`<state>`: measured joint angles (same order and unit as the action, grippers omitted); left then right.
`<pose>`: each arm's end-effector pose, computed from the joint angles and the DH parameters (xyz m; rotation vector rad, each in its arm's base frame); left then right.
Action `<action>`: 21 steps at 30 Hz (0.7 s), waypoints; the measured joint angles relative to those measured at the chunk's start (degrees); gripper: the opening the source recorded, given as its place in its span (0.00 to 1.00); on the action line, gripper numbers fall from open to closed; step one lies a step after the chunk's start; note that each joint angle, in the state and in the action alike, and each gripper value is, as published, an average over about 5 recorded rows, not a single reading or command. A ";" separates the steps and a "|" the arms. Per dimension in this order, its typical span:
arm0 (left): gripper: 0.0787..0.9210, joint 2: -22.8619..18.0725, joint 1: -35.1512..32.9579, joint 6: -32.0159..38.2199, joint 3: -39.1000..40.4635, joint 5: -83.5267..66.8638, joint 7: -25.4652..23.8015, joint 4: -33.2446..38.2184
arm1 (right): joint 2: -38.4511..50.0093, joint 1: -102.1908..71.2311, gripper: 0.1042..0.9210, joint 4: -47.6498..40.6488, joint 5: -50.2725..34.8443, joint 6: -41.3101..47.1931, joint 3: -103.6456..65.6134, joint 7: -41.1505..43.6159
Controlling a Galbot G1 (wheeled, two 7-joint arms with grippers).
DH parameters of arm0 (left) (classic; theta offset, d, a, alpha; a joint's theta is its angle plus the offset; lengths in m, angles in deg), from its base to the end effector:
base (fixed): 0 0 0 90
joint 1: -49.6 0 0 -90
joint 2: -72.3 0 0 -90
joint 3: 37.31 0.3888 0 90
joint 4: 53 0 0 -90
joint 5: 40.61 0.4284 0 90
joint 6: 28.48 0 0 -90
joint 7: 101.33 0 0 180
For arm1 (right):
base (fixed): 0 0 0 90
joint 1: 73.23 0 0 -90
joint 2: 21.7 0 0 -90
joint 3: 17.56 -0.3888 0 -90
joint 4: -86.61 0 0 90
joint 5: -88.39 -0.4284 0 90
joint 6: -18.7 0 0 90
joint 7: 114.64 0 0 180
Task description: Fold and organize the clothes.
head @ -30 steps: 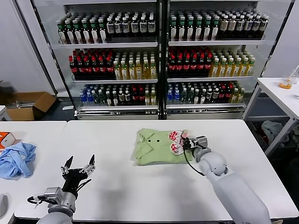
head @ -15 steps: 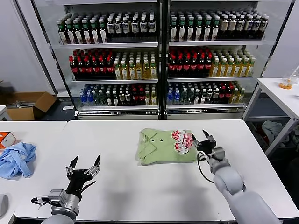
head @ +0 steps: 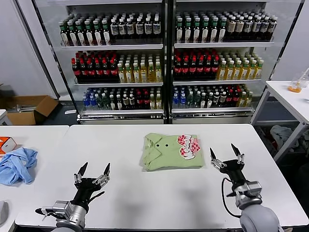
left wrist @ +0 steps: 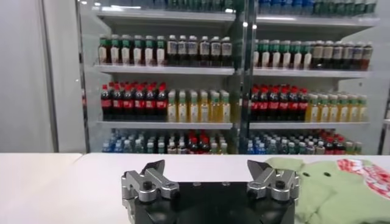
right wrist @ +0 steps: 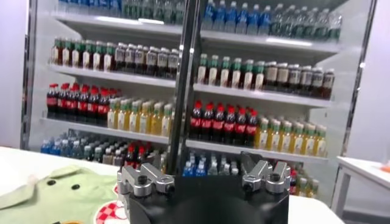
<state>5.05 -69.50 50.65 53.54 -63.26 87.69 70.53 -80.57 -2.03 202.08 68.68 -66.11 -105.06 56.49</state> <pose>0.2428 0.0540 -0.2981 -0.1135 -2.9768 0.0407 0.3065 -0.0913 -0.2985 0.1470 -3.1085 0.2470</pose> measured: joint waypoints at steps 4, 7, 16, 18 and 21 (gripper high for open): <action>0.88 -0.24 -0.79 -0.12 -0.32 0.72 -0.69 1.14 | -0.17 -3.03 0.88 2.57 1.00 -1.44 -1.56 -0.58; 0.88 -0.27 -1.40 -0.07 -0.80 1.33 -1.10 1.96 | -0.24 -4.72 0.88 4.14 1.71 -2.12 -2.28 -1.09; 0.88 -0.31 -2.99 0.11 -2.11 2.17 -2.04 3.92 | -0.14 -7.74 0.88 7.34 2.93 -3.36 -3.45 -1.65; 0.88 -0.40 -3.20 0.12 -2.21 2.24 -2.18 4.21 | -0.06 -8.01 0.88 7.67 3.01 -3.42 -3.65 -1.81; 0.88 -0.56 -3.43 0.12 -2.31 2.31 -2.33 4.55 | -0.08 -8.32 0.88 8.11 3.13 -3.45 -3.87 -2.12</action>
<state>4.50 -72.93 50.78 51.24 -60.94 85.36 75.09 -80.65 -10.35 210.19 71.81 -69.57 -108.93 54.37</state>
